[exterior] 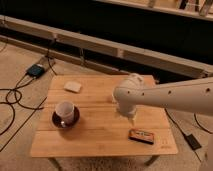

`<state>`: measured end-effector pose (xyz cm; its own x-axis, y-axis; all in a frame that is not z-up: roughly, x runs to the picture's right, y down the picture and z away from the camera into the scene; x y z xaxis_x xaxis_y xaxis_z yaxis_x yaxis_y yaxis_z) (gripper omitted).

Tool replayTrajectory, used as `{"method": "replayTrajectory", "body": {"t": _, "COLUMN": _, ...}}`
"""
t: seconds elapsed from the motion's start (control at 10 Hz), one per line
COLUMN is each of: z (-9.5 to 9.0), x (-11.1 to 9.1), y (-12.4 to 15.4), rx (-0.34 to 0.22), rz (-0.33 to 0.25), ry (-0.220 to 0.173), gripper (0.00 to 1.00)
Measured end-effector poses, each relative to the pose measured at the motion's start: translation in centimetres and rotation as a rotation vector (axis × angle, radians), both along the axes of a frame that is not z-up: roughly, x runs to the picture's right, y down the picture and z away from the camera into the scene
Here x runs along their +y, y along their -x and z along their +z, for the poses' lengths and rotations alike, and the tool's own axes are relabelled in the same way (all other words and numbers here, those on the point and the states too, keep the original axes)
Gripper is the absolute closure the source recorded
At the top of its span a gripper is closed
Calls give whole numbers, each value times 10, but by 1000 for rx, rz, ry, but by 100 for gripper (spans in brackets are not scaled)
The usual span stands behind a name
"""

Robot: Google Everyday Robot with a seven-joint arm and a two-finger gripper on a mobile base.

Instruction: Push the eraser across the table

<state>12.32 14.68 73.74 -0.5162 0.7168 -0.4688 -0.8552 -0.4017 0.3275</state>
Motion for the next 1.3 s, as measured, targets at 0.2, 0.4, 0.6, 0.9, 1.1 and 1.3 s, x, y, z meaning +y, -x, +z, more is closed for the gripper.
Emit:
{"method": "replayTrajectory", "body": {"t": 0.2, "z": 2, "x": -6, "y": -23, "rx": 27, "rz": 35, "ry": -13, "gripper": 35}}
{"method": "replayTrajectory", "body": {"t": 0.4, "z": 5, "x": -3, "y": -50, "rx": 48, "rz": 80, "ry": -24, "gripper": 35}}
{"method": "replayTrajectory", "body": {"t": 0.6, "z": 8, "x": 6, "y": -77, "rx": 76, "rz": 118, "ry": -30, "gripper": 35}}
{"method": "replayTrajectory", "body": {"t": 0.9, "z": 9, "x": 21, "y": -112, "rx": 123, "rz": 166, "ry": -33, "gripper": 35}}
{"method": "replayTrajectory", "body": {"t": 1.1, "z": 14, "x": 33, "y": -128, "rx": 147, "rz": 194, "ry": -25, "gripper": 35}}
{"method": "replayTrajectory", "body": {"t": 1.3, "z": 23, "x": 50, "y": -142, "rx": 167, "rz": 218, "ry": -9, "gripper": 35}}
